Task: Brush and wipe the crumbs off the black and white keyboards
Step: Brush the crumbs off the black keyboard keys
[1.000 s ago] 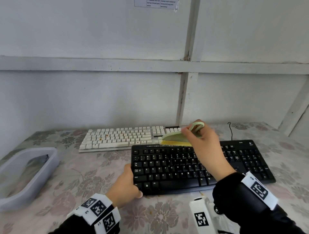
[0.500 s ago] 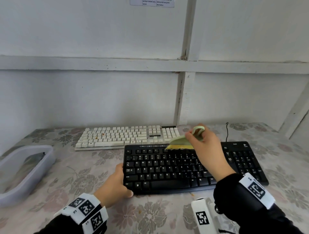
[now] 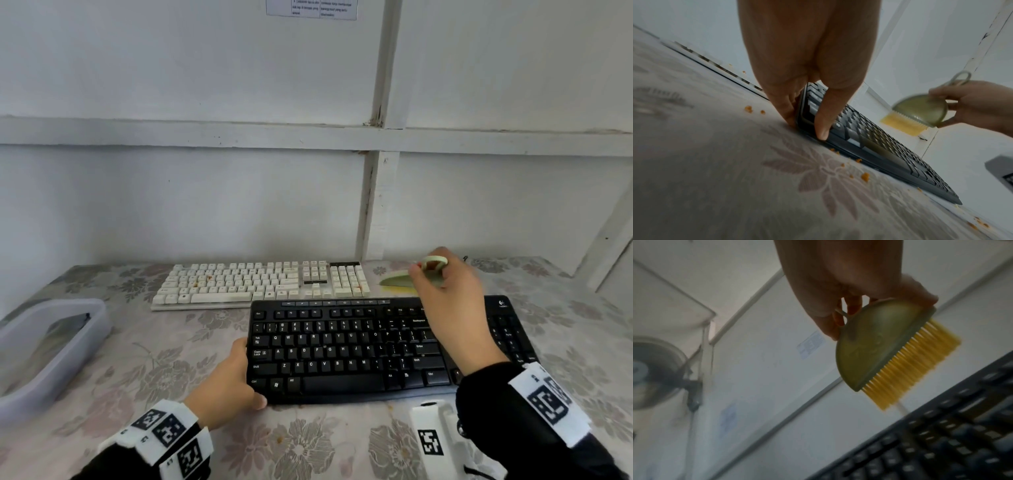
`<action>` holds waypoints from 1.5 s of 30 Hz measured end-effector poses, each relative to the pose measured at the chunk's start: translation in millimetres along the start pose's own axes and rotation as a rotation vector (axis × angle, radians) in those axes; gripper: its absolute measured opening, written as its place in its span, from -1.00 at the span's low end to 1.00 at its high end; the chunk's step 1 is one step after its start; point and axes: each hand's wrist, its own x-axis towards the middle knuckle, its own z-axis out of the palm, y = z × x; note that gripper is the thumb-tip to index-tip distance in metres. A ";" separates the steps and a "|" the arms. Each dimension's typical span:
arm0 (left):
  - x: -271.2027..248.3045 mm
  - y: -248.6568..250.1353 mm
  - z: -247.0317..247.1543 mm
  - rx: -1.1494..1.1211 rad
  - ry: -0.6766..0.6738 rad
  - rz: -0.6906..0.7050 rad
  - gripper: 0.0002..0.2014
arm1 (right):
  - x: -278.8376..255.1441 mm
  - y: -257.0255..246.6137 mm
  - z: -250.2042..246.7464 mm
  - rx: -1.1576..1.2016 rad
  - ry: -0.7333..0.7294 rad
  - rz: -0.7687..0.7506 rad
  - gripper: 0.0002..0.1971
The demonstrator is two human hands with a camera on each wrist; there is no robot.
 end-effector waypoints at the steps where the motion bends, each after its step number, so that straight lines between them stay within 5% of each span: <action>1: 0.0 0.1 -0.2 -0.003 0.000 -0.003 -0.23 | -0.7 -7.3 3.1 0.086 -0.026 0.002 -0.82; 6: -1.0 0.8 -0.8 -0.010 -0.008 0.001 -0.22 | -2.7 -16.4 19.6 0.301 -0.162 0.095 -0.84; 9: -1.3 0.9 -1.0 -0.008 -0.013 -0.001 -0.22 | 2.7 1.9 14.7 0.118 -0.142 0.157 -0.90; 13: -0.9 2.1 -0.8 0.004 -0.014 -0.002 -0.21 | 4.3 -10.0 8.8 -0.031 -0.047 0.041 -0.75; 20: -1.7 3.1 -1.9 -0.002 -0.003 -0.002 -0.22 | -43.2 -80.3 75.2 0.271 -0.386 -0.029 -0.87; 25: -0.9 3.5 -2.0 0.025 0.005 0.003 -0.24 | -60.7 -87.9 107.8 0.169 -0.392 -0.042 -0.85; 31: 0.3 2.3 -1.2 0.033 0.000 -0.004 -0.21 | -53.1 -77.2 81.4 -0.142 -0.327 0.023 -0.83; 37: 3.8 -1.0 0.0 0.028 0.018 0.003 -0.20 | -65.7 -89.3 88.4 0.153 -0.385 -0.003 -0.93; 42: 3.6 -2.5 -0.4 -0.025 -0.006 -0.005 -0.21 | -54.0 -67.9 77.1 -0.091 -0.293 0.043 -0.86; 45: 5.7 -4.6 0.5 -0.036 -0.002 -0.003 -0.19 | -52.9 -71.3 80.6 0.094 -0.303 -0.011 -0.90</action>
